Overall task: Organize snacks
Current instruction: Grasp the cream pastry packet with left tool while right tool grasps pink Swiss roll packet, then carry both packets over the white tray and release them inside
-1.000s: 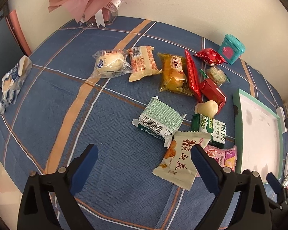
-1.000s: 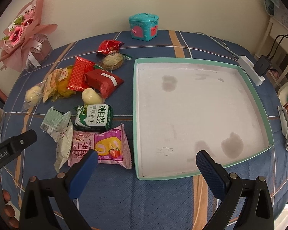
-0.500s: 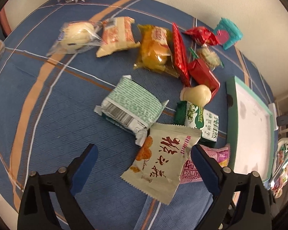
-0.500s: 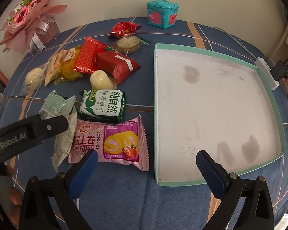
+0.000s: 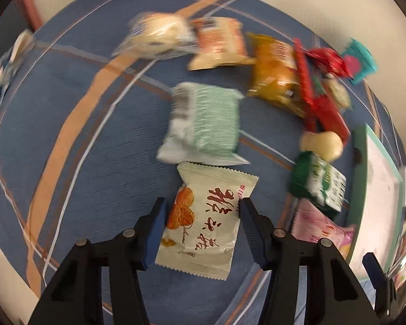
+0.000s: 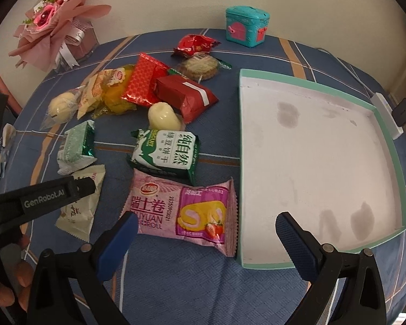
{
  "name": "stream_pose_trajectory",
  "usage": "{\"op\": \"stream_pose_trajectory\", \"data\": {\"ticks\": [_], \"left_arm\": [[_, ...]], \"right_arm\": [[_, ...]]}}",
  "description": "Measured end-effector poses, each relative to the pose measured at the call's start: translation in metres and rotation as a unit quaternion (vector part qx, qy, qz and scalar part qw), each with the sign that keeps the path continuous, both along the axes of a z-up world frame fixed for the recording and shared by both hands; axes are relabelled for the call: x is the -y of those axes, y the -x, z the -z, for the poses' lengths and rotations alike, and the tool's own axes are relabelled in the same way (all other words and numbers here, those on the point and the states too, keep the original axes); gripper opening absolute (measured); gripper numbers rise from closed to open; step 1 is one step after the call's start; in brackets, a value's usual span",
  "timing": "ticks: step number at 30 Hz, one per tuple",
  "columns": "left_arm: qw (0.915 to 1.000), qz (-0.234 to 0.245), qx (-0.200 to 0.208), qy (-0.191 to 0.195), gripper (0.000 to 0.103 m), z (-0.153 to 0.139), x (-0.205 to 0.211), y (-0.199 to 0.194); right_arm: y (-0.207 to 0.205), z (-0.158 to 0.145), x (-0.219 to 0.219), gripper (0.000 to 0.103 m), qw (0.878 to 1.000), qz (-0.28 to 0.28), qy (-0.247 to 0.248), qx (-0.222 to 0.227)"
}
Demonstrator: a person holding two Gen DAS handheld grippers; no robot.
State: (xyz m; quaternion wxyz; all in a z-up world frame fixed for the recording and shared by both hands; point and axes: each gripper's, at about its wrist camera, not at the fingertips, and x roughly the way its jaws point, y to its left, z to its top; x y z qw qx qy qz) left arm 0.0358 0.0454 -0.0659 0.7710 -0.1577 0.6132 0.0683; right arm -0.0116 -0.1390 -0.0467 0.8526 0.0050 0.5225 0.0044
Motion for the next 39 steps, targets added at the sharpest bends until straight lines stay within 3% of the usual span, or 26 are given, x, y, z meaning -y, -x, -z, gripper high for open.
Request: {"op": "stream_pose_trajectory", "data": {"ticks": [3, 7, 12, 25, 29, 34, 39], "left_arm": [[0.9998, -0.018, -0.007, 0.011, 0.056, 0.003, -0.006, 0.002], [0.9998, -0.017, -0.013, 0.003, 0.058, 0.005, -0.005, 0.002], [0.9998, -0.016, -0.015, 0.003, 0.058, 0.011, -0.003, -0.006], [0.9997, -0.01, -0.023, 0.001, 0.059, 0.008, -0.01, -0.001], [0.9993, 0.006, -0.031, -0.018, 0.058, 0.01, -0.001, -0.002], [0.9973, 0.032, -0.036, -0.056, 0.058, 0.013, 0.013, -0.004], [0.9964, 0.037, -0.035, -0.067, 0.057, 0.015, 0.019, -0.005]], "right_arm": [[-0.004, -0.002, -0.011, 0.1, 1.0, -0.027, -0.002, 0.011], [-0.014, -0.004, -0.021, 0.09, 0.998, -0.053, -0.008, 0.018], [-0.024, -0.002, -0.031, 0.09, 0.995, -0.092, -0.019, 0.02], [-0.022, 0.017, -0.005, 0.081, 0.992, -0.046, -0.1, -0.066], [-0.015, 0.02, -0.006, 0.076, 0.992, -0.053, -0.089, -0.075], [-0.012, 0.026, -0.018, 0.058, 0.993, -0.068, -0.05, -0.087], [-0.009, 0.027, -0.024, 0.043, 0.994, -0.074, -0.006, -0.082]]}}
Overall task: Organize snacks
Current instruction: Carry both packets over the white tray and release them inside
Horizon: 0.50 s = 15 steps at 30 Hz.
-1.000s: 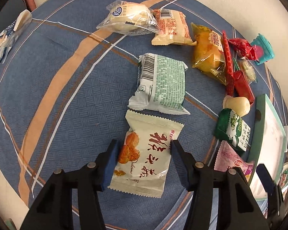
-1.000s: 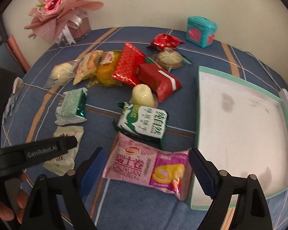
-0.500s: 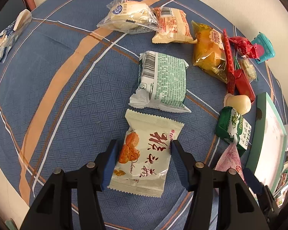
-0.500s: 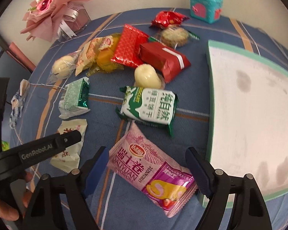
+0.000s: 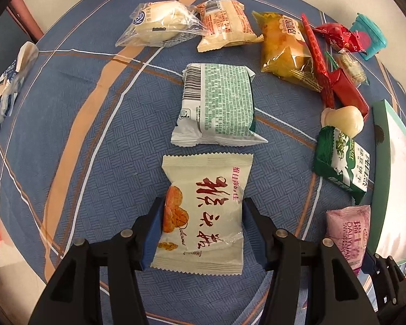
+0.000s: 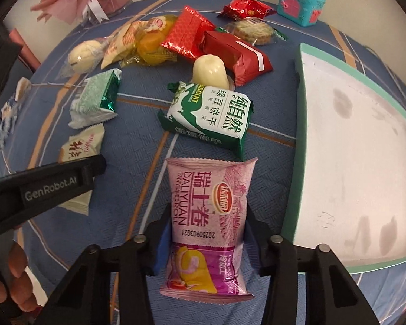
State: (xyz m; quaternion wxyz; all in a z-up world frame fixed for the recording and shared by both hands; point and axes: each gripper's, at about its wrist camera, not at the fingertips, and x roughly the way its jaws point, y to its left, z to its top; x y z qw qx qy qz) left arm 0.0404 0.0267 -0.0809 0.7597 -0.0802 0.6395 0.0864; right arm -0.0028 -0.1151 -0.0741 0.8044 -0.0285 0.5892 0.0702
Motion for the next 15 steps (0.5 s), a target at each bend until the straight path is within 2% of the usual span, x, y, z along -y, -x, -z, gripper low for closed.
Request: {"op": "stream_pose_trajectory", "data": {"ticks": [5, 8, 15], "left_arm": [[1.0, 0.001, 0.001, 0.008, 0.053, -0.006, -0.002, 0.0], [0.9997, 0.004, 0.006, 0.021, 0.053, -0.013, -0.002, -0.001], [0.998, 0.017, 0.053, 0.031, 0.053, -0.048, 0.005, 0.007]], "right_arm": [[0.001, -0.005, 0.006, 0.039, 1.0, 0.018, -0.007, 0.007], [0.002, -0.016, 0.014, 0.039, 0.999, 0.028, -0.03, 0.015], [0.014, -0.049, 0.035, 0.039, 0.995, 0.057, -0.075, 0.044]]}}
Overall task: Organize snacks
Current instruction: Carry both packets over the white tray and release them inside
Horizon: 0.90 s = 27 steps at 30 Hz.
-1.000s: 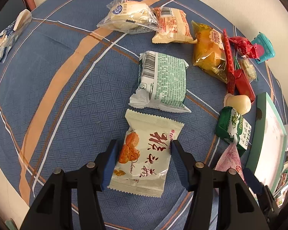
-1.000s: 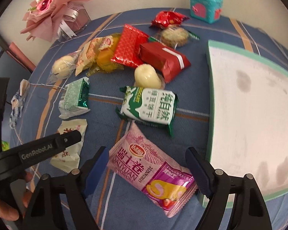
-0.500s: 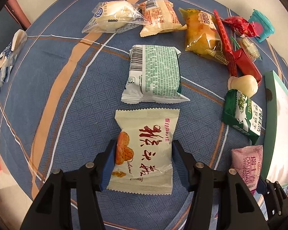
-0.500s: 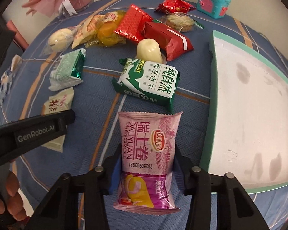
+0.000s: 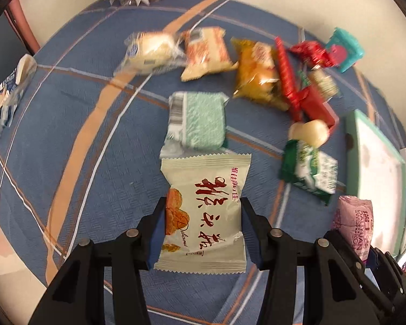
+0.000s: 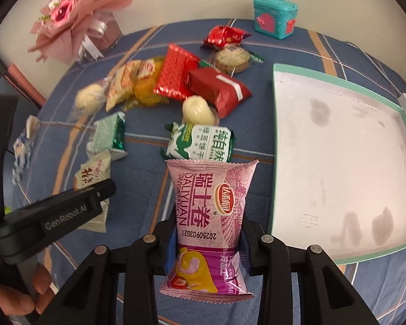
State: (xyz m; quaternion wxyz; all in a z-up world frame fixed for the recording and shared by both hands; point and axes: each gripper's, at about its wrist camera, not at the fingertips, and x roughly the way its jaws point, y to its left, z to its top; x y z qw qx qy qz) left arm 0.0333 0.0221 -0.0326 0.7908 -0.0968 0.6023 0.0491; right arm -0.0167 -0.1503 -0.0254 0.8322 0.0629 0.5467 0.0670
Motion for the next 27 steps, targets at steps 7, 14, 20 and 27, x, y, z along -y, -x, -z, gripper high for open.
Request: {"op": "stream_pose_trajectory", "data": {"ticks": [7, 14, 20, 27], "left_arm": [[0.9983, 0.039, 0.04, 0.018, 0.053, -0.028, 0.028, -0.006], [0.9913, 0.11, 0.069, 0.023, 0.053, -0.047, 0.088, -0.023], [0.9794, 0.177, 0.093, 0.029, 0.053, -0.054, 0.155, -0.045], [0.9655, 0.239, 0.097, 0.032, 0.053, -0.034, 0.218, -0.069]], "right_arm": [[-0.006, -0.021, 0.026, 0.039, 0.998, 0.055, -0.011, 0.03], [-0.028, -0.017, 0.079, 0.039, 0.985, 0.159, 0.033, 0.051], [-0.038, -0.014, 0.139, 0.039, 0.968, 0.238, 0.051, 0.056], [-0.052, -0.004, 0.197, 0.039, 0.952, 0.294, 0.062, 0.06]]}}
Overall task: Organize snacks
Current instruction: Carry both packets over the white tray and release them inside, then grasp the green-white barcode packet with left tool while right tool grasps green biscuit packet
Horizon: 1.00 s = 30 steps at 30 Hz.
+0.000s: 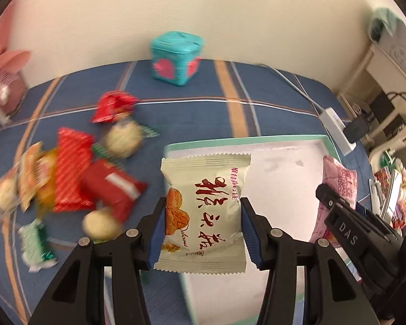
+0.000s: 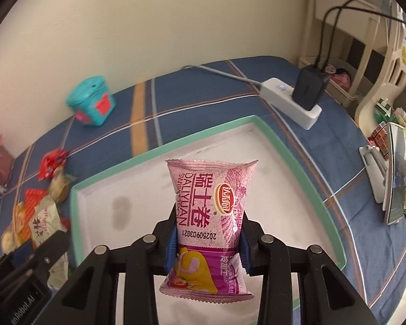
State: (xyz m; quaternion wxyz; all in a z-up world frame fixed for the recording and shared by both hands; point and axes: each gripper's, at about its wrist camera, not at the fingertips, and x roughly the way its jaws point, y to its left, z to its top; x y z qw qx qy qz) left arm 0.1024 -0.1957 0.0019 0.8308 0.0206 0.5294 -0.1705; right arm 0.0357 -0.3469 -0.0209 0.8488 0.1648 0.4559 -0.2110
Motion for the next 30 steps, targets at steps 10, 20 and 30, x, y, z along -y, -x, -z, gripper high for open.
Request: {"op": "stream_pose_trajectory", "data": {"ticks": [10, 20, 30], "left_arm": [[0.9997, 0.022, -0.007, 0.0, 0.053, 0.028, 0.032, -0.024], [0.9997, 0.023, -0.001, -0.004, 0.075, 0.03, 0.03, -0.02], [0.9994, -0.012, 0.021, -0.025, 0.091, 0.013, -0.001, -0.008]], "right_arm": [[-0.02, 0.011, 0.031, 0.039, 1.0, 0.015, 0.021, -0.004], [-0.02, 0.012, 0.034, 0.062, 1.0, 0.008, 0.007, 0.001], [-0.003, -0.002, 0.022, 0.102, 1.0, -0.004, 0.011, 0.01]]}}
